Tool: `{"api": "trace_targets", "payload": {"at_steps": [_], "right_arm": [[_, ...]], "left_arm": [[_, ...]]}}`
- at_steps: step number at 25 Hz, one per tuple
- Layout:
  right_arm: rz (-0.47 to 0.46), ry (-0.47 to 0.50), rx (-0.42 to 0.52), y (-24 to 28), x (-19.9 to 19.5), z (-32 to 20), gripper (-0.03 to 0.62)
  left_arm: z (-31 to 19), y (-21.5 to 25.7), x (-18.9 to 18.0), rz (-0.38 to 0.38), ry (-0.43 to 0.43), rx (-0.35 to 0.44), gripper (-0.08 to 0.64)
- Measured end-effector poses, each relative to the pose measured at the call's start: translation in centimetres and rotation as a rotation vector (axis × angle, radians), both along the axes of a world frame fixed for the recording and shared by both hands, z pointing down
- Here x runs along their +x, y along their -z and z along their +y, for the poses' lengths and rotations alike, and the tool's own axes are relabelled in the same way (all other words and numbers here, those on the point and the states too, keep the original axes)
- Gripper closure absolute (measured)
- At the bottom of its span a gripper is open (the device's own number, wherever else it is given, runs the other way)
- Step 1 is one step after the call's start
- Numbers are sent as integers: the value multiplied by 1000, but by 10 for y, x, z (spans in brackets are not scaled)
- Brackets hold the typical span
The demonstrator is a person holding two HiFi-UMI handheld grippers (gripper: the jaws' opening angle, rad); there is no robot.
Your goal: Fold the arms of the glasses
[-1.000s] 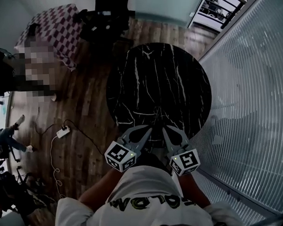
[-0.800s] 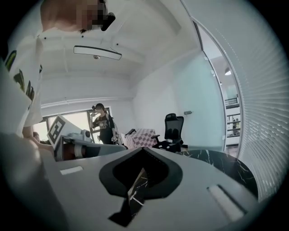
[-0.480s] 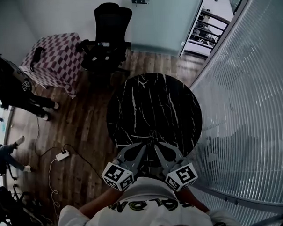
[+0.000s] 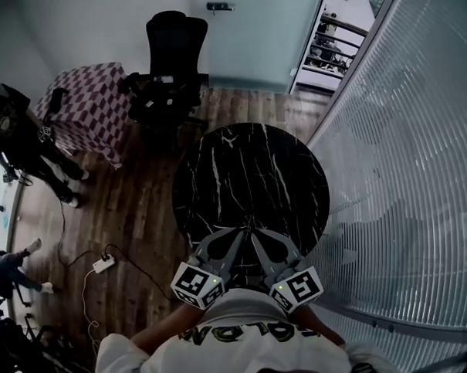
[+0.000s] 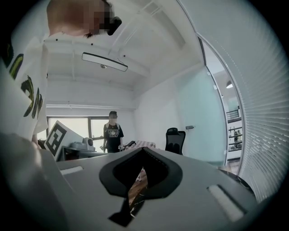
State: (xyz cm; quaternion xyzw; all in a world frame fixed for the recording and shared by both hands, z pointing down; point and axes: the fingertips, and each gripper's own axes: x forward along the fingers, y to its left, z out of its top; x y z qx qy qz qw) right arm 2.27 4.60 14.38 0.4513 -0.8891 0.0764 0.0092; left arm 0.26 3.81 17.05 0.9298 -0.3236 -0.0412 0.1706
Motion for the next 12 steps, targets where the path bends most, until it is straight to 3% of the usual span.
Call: {"api": "trace_targets", "payload": {"at_steps": [12], "right_arm": [[-4, -15, 3, -5, 8, -10, 592]], "left_arm": [[-7, -7, 6, 2, -12, -11, 558]]}}
